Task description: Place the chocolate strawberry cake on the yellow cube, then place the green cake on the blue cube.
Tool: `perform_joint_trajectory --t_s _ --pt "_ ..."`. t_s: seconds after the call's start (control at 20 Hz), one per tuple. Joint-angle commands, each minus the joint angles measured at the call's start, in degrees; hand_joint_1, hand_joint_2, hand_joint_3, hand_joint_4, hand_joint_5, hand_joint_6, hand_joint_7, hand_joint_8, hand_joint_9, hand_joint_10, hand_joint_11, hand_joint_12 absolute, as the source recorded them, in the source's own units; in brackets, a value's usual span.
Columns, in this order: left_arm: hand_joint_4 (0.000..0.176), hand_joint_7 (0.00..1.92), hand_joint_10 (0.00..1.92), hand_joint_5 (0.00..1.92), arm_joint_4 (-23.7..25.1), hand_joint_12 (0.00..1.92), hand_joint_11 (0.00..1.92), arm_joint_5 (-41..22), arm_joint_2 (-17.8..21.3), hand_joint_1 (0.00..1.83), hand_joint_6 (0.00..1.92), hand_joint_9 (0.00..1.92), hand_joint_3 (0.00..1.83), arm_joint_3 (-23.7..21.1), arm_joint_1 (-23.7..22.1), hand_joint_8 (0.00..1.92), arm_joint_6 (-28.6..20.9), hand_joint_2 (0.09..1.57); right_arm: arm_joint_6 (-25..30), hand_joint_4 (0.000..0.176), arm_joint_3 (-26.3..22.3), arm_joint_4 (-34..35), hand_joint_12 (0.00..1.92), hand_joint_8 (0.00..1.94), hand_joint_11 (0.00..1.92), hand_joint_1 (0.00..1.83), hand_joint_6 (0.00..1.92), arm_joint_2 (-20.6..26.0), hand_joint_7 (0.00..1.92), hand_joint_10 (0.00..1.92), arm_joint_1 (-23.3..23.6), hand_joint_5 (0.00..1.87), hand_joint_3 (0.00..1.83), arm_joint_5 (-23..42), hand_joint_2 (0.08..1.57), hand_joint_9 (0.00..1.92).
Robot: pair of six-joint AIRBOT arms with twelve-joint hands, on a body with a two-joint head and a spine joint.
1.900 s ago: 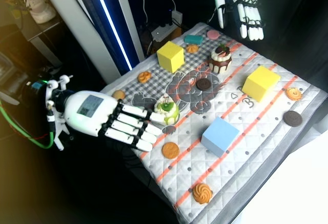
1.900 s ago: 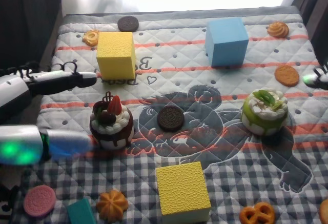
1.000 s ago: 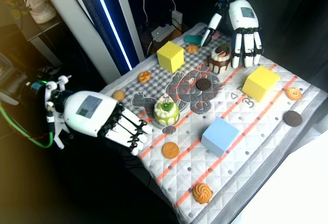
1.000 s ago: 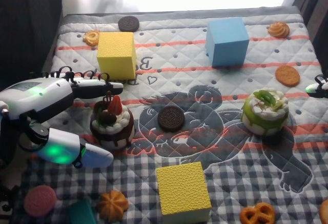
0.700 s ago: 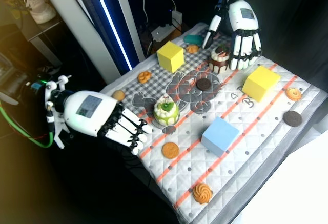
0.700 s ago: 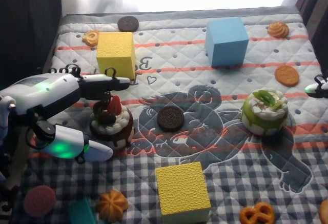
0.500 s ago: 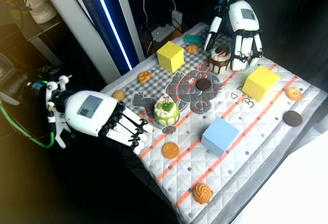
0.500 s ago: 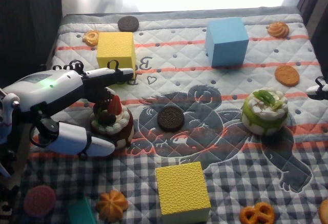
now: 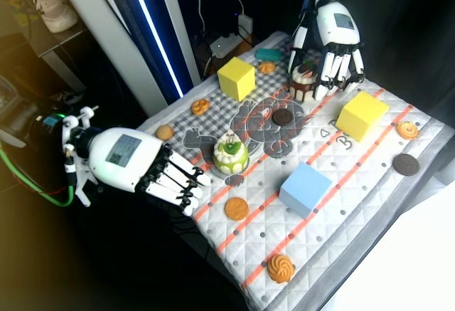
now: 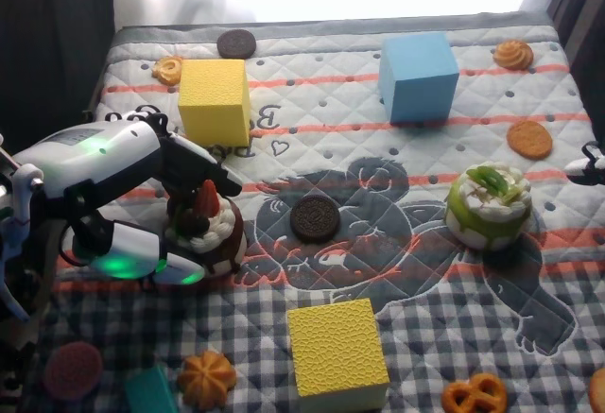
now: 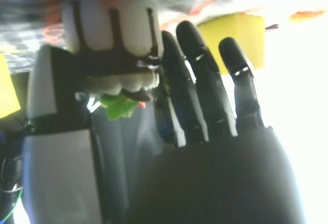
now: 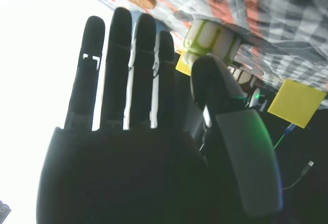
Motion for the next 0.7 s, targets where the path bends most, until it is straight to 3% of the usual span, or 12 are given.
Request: perform_joint_trajectory --t_s 0.0,0.05,0.1,0.15,0.2,0.25,0.35,0.4,0.45,0.5,0.55,0.65 --pt "0.067 1.06 0.63 1.15 0.38 1.19 0.00 -5.08 0.01 1.13 0.46 0.70 0.00 0.22 -0.47 0.02 -0.12 1.01 0.02 0.000 0.27 0.51 0.95 0.00 0.26 0.42 0.00 0.07 0.74 0.00 0.27 0.61 0.00 6.55 1.49 0.70" --pt "0.000 1.00 0.68 1.16 0.31 1.21 0.00 -5.17 0.01 1.23 0.48 0.69 0.00 0.25 -0.57 0.92 -0.13 1.07 0.04 0.000 0.29 0.51 0.95 0.00 0.26 0.43 0.00 0.07 0.74 0.01 0.25 0.61 0.00 6.54 1.49 0.71" --pt "0.000 0.96 0.74 1.16 0.26 1.23 0.00 -5.31 0.00 1.25 0.48 0.68 0.00 0.28 -0.67 1.15 -0.13 1.09 0.05 0.000 0.29 0.52 0.95 0.00 0.27 0.45 0.00 0.07 0.74 0.01 0.23 0.62 0.00 6.54 1.49 0.72" --pt "0.000 0.95 0.82 1.28 -0.02 1.26 0.00 -5.52 -0.10 1.26 0.26 0.71 0.00 0.44 -0.94 1.22 -0.13 1.08 0.05 0.000 0.30 0.52 0.97 0.00 0.28 0.42 0.00 0.05 0.74 0.00 0.21 0.61 0.00 6.54 1.49 0.72" --pt "0.000 0.95 0.96 1.30 -0.25 1.35 0.00 -5.58 -0.18 1.27 0.18 0.70 0.00 0.74 -1.37 1.24 -0.13 1.08 0.06 0.000 0.31 0.52 0.96 0.00 0.28 0.44 0.00 0.03 0.75 0.00 0.19 0.62 0.00 6.54 1.49 0.73" --pt "0.000 0.95 0.96 1.30 -0.29 1.35 0.00 -5.58 -0.19 1.27 0.18 0.70 0.00 0.93 -1.83 1.24 -0.13 1.08 0.06 0.000 0.34 0.52 0.96 0.00 0.28 0.44 0.00 0.02 0.75 0.00 0.18 0.62 0.00 6.53 1.49 0.73" --pt "0.000 1.00 1.14 1.29 -0.90 1.57 0.00 -4.94 -0.33 1.27 0.17 0.66 0.00 2.36 -4.95 1.18 -0.14 1.07 0.06 0.000 0.43 0.52 0.94 0.00 0.32 0.48 0.00 0.00 0.77 0.01 0.18 0.63 0.00 6.53 1.49 0.75" --pt "0.000 1.01 1.28 1.29 -1.31 1.65 0.00 -4.33 -0.61 1.17 0.37 0.62 0.00 3.22 -6.28 0.95 -0.15 1.01 0.07 0.000 0.50 0.52 0.94 0.00 0.31 0.49 0.00 -0.05 0.76 0.00 0.18 0.63 0.00 6.52 1.49 0.75" --pt "0.163 1.09 1.25 1.22 -1.91 1.67 0.00 -3.42 -1.24 1.09 0.56 0.69 0.00 4.69 -8.37 0.72 -0.16 1.01 0.07 0.000 0.63 0.52 0.95 0.00 0.30 0.51 0.00 -0.21 0.76 0.00 0.18 0.64 0.00 6.52 1.49 0.74" --pt "0.163 1.09 1.25 1.22 -2.20 1.67 0.00 -3.12 -1.61 1.09 0.56 0.69 0.00 5.46 -9.44 0.72 -0.16 1.01 0.08 0.000 0.72 0.52 0.95 0.00 0.30 0.51 0.00 -0.35 0.76 0.00 0.18 0.64 0.00 6.52 1.49 0.74" --pt "0.175 1.16 1.23 1.21 -2.63 1.75 0.02 -3.02 -2.36 1.08 0.59 0.76 0.00 6.84 -11.35 0.55 -0.16 1.01 0.08 0.000 0.89 0.51 0.99 0.00 0.28 0.50 0.00 -0.59 0.76 0.00 0.18 0.63 0.00 6.50 1.49 0.74" --pt "0.176 1.17 1.24 1.20 -3.74 1.76 0.02 -2.87 -3.50 1.07 0.60 0.76 0.00 8.81 -13.74 0.54 -0.17 1.02 0.08 0.000 1.00 0.50 1.00 0.00 0.28 0.50 0.00 -0.71 0.76 0.00 0.18 0.63 0.00 6.49 1.49 0.74"
